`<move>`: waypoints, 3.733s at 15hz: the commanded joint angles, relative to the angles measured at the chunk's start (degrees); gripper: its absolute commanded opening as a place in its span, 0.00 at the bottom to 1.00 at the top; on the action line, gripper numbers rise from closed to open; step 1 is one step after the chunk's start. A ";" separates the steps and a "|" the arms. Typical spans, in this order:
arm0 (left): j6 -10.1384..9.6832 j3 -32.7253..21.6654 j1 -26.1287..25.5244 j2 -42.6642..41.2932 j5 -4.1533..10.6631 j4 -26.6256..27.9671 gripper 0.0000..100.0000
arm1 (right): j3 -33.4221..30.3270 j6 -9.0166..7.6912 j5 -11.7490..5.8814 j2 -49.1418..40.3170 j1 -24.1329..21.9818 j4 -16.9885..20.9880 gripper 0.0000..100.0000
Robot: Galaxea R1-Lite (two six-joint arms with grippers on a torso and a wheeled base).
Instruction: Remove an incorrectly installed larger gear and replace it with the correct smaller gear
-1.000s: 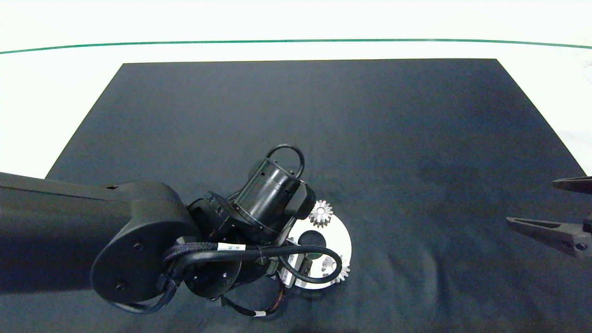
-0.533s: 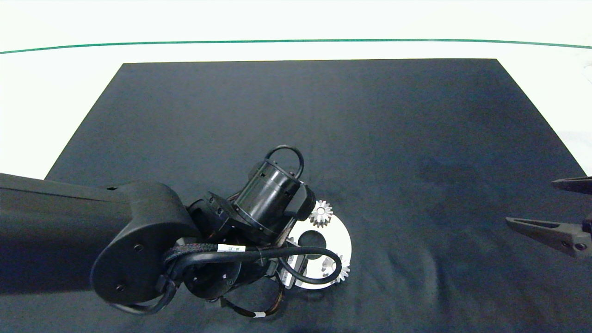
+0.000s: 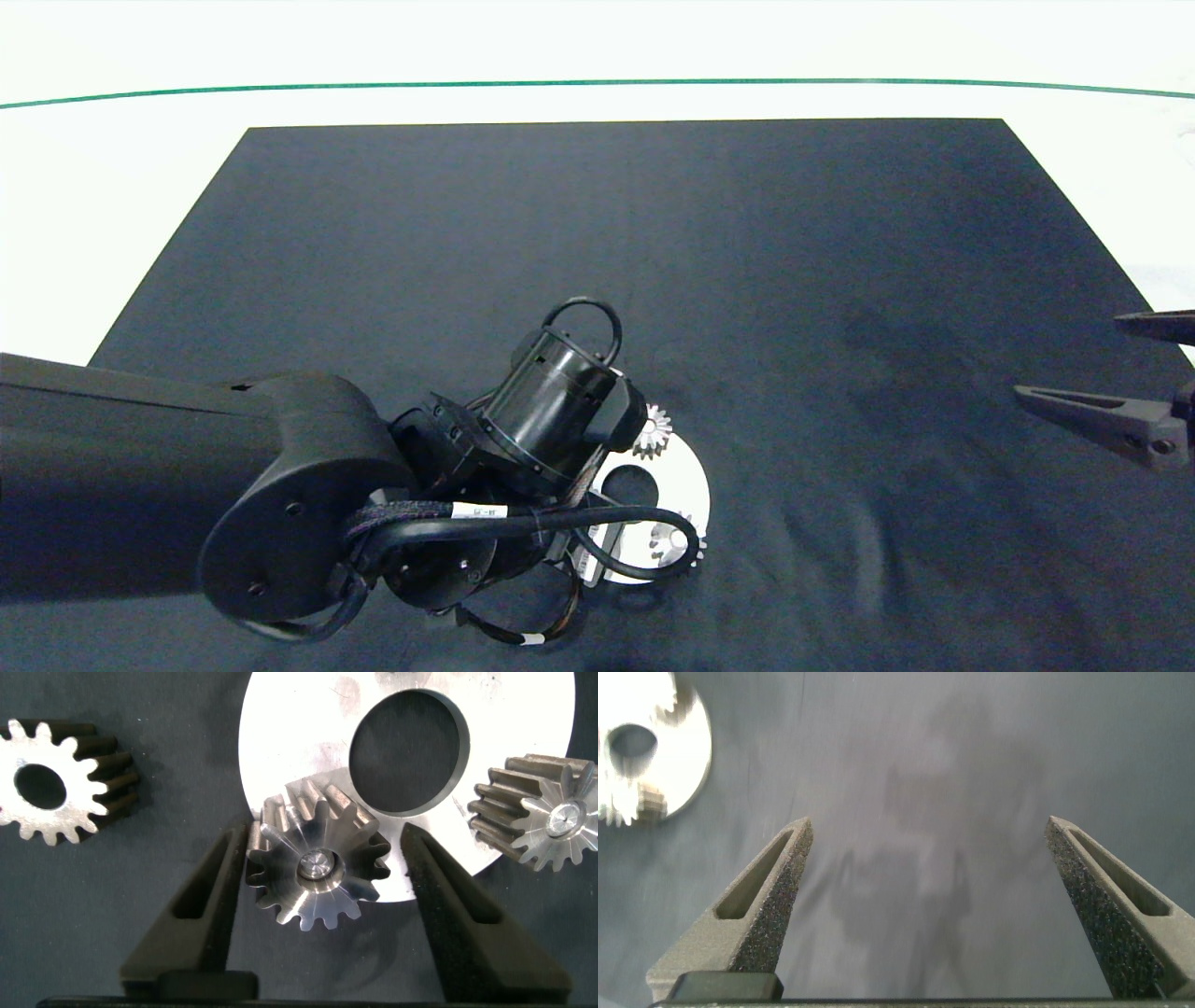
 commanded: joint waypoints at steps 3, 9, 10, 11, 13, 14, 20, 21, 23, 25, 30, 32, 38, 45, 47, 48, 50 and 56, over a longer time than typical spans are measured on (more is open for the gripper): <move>-0.11 0.05 0.00 -0.06 0.13 0.07 0.53 | 0.04 -0.11 0.03 0.10 0.01 7.24 1.00; -0.02 0.05 0.00 -0.23 0.13 0.07 0.41 | 0.04 -0.11 0.03 0.10 0.01 7.24 1.00; -0.02 0.05 0.00 -0.23 0.13 0.07 0.39 | 0.04 -0.11 0.03 0.18 0.01 7.24 1.00; -0.02 0.05 0.00 -0.23 0.13 0.07 0.38 | 0.04 -0.11 0.03 0.10 0.01 7.24 1.00; -0.02 0.14 0.00 -0.23 0.22 -0.02 0.33 | 0.13 -0.11 0.03 0.10 0.01 7.24 1.00; -0.02 0.14 0.00 -0.23 0.22 -0.02 0.32 | 0.04 -0.11 0.03 0.10 0.01 7.24 1.00; 0.07 0.93 -0.18 -0.50 0.22 -1.52 0.20 | 0.04 -0.11 0.03 0.10 0.01 7.15 1.00; -0.02 0.75 -0.09 -0.59 0.22 -1.60 0.17 | 0.13 -0.11 0.03 0.10 0.01 7.24 1.00; 0.24 1.01 0.00 -1.90 0.22 -1.43 0.16 | 0.13 -0.11 0.03 0.10 0.01 7.24 1.00; 0.42 1.45 -0.09 -3.22 0.22 -1.34 0.16 | 0.04 -0.11 0.03 0.10 0.01 7.15 1.00; 0.33 2.51 -0.09 -4.36 0.22 -1.34 0.16 | 0.13 -0.11 0.03 0.10 0.01 7.24 1.00; 0.33 2.60 -0.09 -4.89 0.22 -1.34 0.16 | 0.04 -0.11 0.03 0.10 0.01 7.24 1.00; 0.33 2.60 0.09 -8.58 0.22 -1.25 0.16 | 0.13 -0.11 0.03 -0.17 0.01 7.24 1.00; -5.73 -7.51 0.00 -15.44 0.40 16.06 1.00 | 0.04 -0.38 -0.41 -1.40 -0.17 7.15 1.00; -6.17 -9.27 -0.26 -20.18 0.31 25.82 1.00 | -0.13 -0.46 -0.32 -1.84 -2.89 7.15 1.00; -6.08 -9.01 -0.53 -20.71 0.57 25.20 1.00 | -0.13 -0.46 -0.23 -2.10 -3.51 6.71 1.00; -6.17 -6.98 -4.57 -20.71 2.24 23.01 1.00 | 0.04 -0.38 0.03 -3.24 -2.54 6.36 1.00; -4.50 -0.48 -5.54 -17.02 2.24 8.94 1.00 | -0.57 1.12 8.21 -5.35 -1.92 5.48 1.00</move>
